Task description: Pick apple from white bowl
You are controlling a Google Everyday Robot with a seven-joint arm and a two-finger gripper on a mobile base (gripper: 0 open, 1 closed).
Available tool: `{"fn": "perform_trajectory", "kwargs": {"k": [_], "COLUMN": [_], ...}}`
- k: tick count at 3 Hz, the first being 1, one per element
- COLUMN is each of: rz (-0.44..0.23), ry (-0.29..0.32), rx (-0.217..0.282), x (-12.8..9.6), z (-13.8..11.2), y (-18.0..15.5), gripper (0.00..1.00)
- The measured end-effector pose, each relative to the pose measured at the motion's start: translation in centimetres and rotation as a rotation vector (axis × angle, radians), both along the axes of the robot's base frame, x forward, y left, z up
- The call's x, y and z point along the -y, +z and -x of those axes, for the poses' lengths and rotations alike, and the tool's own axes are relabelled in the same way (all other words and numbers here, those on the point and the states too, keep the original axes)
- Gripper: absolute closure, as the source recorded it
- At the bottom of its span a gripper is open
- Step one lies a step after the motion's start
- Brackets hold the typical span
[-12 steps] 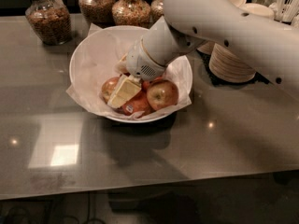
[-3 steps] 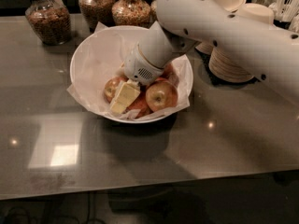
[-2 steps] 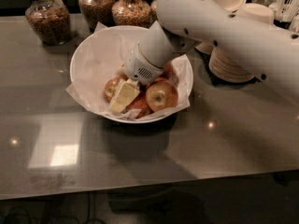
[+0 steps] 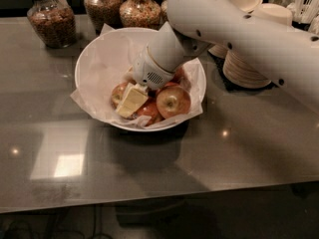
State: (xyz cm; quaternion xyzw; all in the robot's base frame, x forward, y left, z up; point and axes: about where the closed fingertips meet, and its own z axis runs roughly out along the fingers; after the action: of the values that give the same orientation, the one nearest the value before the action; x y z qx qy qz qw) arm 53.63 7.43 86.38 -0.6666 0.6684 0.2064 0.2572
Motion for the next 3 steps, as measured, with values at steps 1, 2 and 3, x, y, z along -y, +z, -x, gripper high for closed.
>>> {"fn": "perform_trajectory", "kwargs": {"k": [1, 2, 3], "rz": [-0.018, -0.048, -0.081], "ry": [-0.005, -0.013, -0.010], "rx": [0.010, 0.029, 0.060], "x": [0.2, 0.6, 1.0], "z": [0.5, 1.0, 1.4], "y": [0.5, 1.5, 3.4], "gripper": [1.00, 1.00, 1.00]}}
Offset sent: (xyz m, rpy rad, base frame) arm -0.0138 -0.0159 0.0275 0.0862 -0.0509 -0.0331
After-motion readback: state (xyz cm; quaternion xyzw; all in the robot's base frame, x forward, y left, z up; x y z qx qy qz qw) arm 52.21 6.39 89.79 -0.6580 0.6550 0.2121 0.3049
